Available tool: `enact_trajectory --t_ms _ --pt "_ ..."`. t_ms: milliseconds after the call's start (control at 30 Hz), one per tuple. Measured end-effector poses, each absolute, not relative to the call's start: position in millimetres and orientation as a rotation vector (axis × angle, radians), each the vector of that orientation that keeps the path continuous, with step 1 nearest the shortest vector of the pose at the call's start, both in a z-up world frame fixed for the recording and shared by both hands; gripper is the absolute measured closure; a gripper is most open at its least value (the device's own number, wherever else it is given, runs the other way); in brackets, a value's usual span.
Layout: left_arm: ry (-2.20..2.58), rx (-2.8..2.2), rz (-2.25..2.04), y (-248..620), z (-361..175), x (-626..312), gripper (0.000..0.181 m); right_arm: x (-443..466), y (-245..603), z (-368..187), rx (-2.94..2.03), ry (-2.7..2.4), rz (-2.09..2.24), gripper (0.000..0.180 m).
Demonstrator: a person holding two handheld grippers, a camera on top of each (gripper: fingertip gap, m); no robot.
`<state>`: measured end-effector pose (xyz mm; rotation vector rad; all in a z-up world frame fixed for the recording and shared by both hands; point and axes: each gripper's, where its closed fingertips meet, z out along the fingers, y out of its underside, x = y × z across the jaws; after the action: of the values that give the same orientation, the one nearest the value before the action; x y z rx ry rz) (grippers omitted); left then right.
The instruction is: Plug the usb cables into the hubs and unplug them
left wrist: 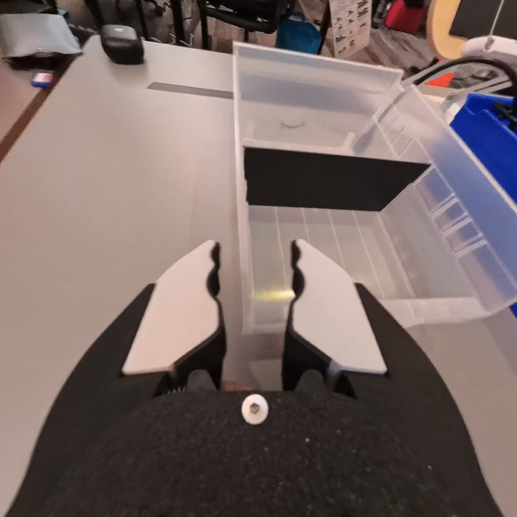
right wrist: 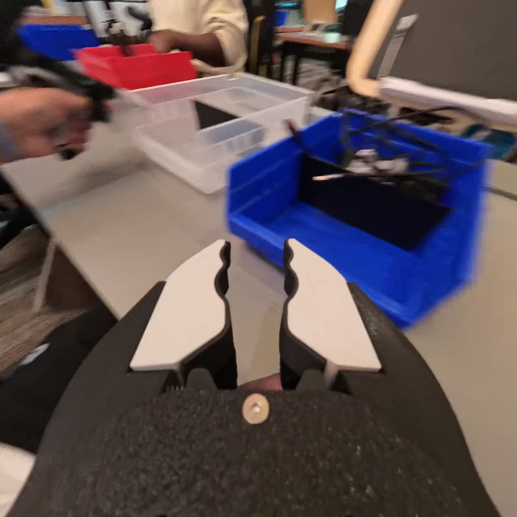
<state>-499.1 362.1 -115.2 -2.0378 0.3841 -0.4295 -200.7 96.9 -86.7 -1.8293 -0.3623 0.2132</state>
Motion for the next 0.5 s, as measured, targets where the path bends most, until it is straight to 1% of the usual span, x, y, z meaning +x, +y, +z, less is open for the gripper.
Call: enact_trajectory --t_ms 33,67,200,267,333,400,467,500 --pt "0.41 -2.055 -0.46 369 -120 -493 0.161 -225 94 -92 -1.844 -0.412 0.281 0.143" --pt "0.413 -2.083 -0.423 375 -126 -496 0.176 -245 94 -99 -1.864 -0.441 0.349 0.143" --pt "0.461 -2.13 -0.338 360 -129 -497 0.177 -289 116 -111 -1.929 -0.397 0.473 0.143" --pt "0.441 -2.155 -0.299 338 -129 -502 0.177 -304 138 -110 -1.928 -0.371 0.426 0.14" --pt "0.421 -2.156 -0.278 308 -129 -507 0.176 -315 162 -111 -1.94 -0.309 0.366 0.132" --pt "0.403 -2.152 -0.265 275 -129 -513 0.177 -323 182 -114 -1.965 -0.214 0.306 0.131" --pt "0.374 -2.144 -0.281 245 -129 -516 0.177 -341 190 -121 -1.992 -0.209 0.314 0.132" --pt "0.357 -2.14 -0.28 231 -129 -518 0.177 -347 190 -129 -2.027 -0.201 0.297 0.145"
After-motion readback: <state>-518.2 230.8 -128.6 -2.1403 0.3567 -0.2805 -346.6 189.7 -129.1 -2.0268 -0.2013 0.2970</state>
